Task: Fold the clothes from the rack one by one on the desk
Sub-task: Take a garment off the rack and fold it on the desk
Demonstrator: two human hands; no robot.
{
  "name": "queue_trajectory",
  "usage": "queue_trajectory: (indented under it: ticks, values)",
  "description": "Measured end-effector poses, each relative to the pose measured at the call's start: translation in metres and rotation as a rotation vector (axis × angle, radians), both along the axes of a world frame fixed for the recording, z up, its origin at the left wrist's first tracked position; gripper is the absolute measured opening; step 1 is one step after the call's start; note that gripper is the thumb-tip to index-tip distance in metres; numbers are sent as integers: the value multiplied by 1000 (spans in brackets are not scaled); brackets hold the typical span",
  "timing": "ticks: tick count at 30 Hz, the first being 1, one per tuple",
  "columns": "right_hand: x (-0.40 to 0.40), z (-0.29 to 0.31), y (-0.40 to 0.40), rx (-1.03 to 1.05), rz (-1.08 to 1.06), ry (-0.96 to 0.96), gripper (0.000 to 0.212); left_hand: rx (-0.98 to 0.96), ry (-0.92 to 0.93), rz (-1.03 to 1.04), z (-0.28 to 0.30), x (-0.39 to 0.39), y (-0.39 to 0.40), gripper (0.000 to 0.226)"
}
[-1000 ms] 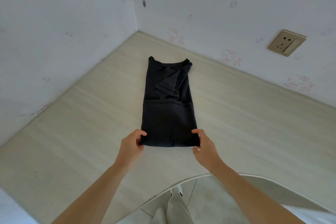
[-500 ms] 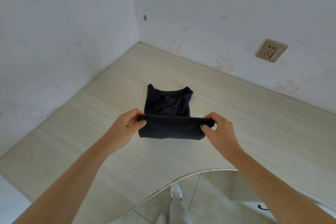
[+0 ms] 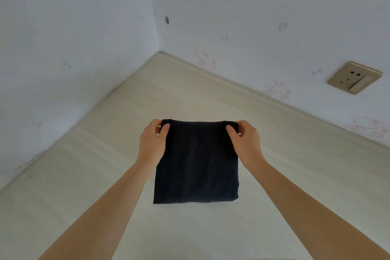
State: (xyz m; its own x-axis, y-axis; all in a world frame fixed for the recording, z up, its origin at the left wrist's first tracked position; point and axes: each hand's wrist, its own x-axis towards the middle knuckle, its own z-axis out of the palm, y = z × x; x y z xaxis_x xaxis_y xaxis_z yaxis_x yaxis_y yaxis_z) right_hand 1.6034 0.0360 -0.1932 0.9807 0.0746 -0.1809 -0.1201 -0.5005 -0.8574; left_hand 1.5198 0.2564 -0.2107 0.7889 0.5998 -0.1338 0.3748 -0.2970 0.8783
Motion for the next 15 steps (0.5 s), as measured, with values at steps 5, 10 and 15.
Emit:
queue_trajectory:
  ticks: [5, 10, 15]
  values:
    - [41, -58, 12, -107, -3, 80, 18, 119, 166, 105, -52, 39, -2, 20]
    - [61, -94, 15, -284, 52, 123, 17, 206, 283, 128, -84, 53, 0, 22]
    - [61, -103, 10, -351, 86, 84, 22, 239, 317, 102, -90, 58, 1, 22]
